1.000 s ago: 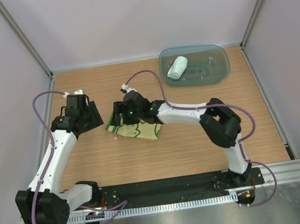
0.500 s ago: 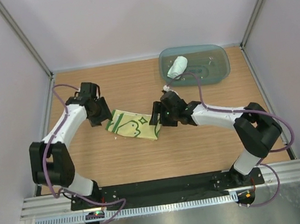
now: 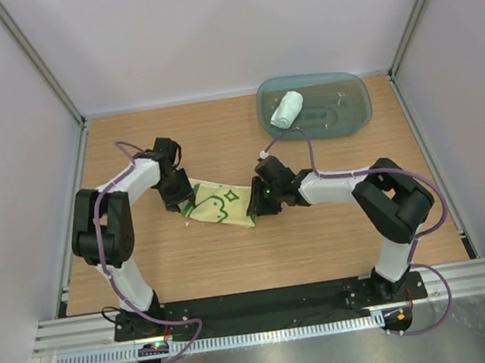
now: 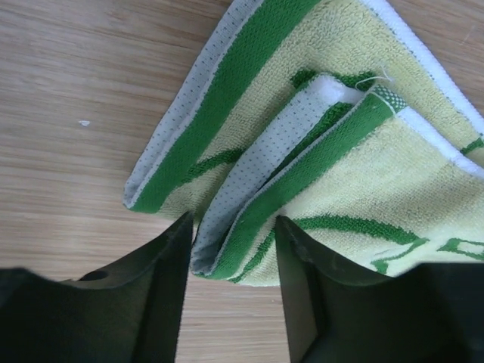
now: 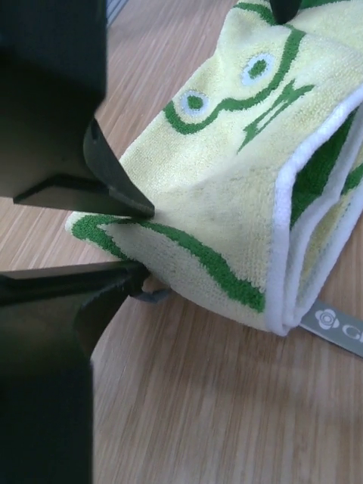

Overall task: Roll the towels
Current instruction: Fold the towel

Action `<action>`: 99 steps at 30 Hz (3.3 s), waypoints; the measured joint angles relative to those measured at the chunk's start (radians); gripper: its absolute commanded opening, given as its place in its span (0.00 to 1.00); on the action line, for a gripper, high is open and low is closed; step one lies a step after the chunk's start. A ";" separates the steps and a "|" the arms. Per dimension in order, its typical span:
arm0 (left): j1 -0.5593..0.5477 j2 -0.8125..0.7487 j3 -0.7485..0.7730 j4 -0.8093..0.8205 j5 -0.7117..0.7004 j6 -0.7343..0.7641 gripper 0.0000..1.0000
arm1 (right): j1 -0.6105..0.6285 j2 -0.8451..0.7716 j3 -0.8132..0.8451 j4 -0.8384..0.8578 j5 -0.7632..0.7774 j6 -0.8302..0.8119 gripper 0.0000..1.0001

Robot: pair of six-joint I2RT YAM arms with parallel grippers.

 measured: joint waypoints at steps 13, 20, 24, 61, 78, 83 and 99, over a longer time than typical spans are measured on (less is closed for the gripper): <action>-0.170 -0.078 -0.130 0.047 0.037 -0.146 0.37 | -0.306 -0.122 -0.087 -0.129 0.008 -0.130 0.44; -0.218 -0.124 -0.101 0.010 0.026 -0.178 0.54 | -0.305 -0.168 -0.035 -0.235 0.016 -0.215 0.59; -0.214 -0.124 -0.024 -0.024 -0.042 -0.171 0.53 | -0.302 -0.252 -0.021 -0.274 -0.003 -0.229 0.60; -0.172 0.092 0.093 0.005 -0.129 -0.129 0.08 | -0.280 -0.258 -0.046 -0.269 -0.063 -0.224 0.59; -0.172 0.058 0.175 -0.041 -0.116 -0.093 0.00 | -0.280 -0.258 -0.052 -0.270 -0.063 -0.224 0.58; -0.172 0.024 0.214 -0.051 -0.116 -0.081 0.00 | -0.280 -0.258 -0.052 -0.270 -0.063 -0.224 0.58; -0.122 0.159 0.314 -0.039 -0.117 0.013 0.03 | -0.280 -0.257 -0.058 -0.265 -0.068 -0.225 0.58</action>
